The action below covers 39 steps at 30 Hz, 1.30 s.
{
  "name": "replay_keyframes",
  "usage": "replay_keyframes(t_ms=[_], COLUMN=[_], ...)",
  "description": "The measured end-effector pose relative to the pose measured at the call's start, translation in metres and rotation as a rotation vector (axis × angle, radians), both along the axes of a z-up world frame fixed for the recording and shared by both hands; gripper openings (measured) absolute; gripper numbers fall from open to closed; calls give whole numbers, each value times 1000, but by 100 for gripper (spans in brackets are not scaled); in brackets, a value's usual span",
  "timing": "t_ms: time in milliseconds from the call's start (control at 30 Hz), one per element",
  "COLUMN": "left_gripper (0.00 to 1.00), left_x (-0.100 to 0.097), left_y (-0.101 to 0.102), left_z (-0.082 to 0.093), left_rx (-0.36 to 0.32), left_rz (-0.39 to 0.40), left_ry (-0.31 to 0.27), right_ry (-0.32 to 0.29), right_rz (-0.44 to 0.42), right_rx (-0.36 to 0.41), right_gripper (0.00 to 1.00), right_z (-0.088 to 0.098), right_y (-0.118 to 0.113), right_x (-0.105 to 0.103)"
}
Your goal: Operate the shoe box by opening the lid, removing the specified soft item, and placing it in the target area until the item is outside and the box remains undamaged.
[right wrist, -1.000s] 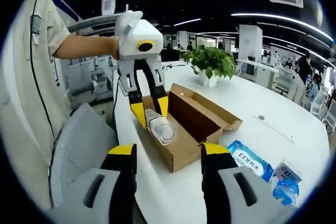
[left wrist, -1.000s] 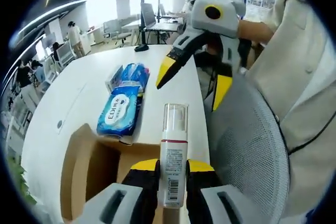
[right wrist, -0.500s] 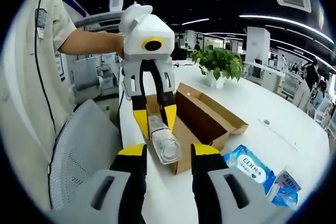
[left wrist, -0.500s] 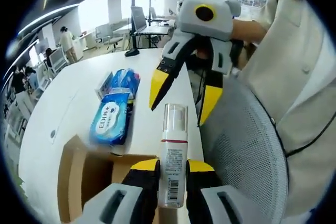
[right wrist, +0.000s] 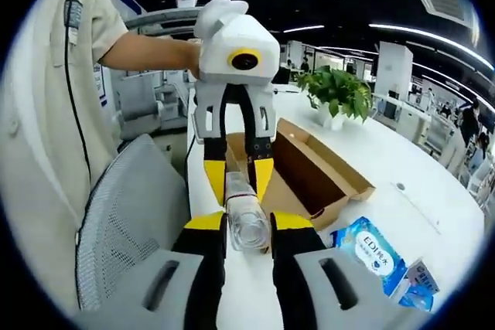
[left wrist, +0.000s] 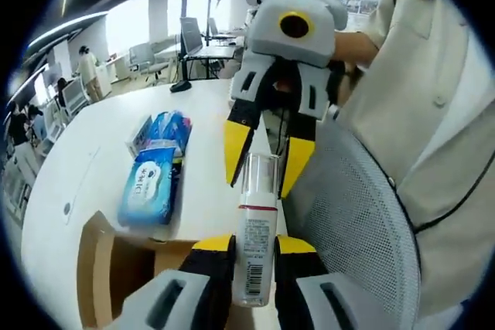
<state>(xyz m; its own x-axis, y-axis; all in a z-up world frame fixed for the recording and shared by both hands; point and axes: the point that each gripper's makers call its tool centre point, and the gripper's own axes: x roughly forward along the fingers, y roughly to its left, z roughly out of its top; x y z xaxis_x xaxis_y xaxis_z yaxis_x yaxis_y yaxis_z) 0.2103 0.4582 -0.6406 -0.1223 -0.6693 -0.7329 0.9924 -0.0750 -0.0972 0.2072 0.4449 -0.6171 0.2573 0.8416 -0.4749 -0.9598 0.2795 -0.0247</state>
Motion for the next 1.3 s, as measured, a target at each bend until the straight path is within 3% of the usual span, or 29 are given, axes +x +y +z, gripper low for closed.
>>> replay_keyframes(t_ms=[33,200,533,600,700,1000,1200,1300], left_gripper=[19,19,20,21,22,36,53,56], left_x=[-2,-5,-5,-5,-4,8,19,23], left_y=[0,-1,-5,-5,-9,-18,-13,-10], left_z=[-1,-5,-4,-4,-1,5,3,3], left_rx=[2,0,-20,-22,-34,-70,-78,-82], left_rz=[-8,-31,1,3,13,24,69,92], left_ry=[5,10,31,32,38,8,12,11], right_ry=[51,61,94,134,127,132,130,125], right_rz=[2,4,14,1,7,7,1,3], right_rx=[-2,-25,-51,-40,-45,-51,-59,-71], right_gripper=[18,17,16,16,16,16,16,16], right_z=[-2,-3,2,3,5,9,10,11], right_y=[0,1,-1,-2,-1,-3,-9,-13], right_x=[-5,-6,-4,-4,-3,3,11,16])
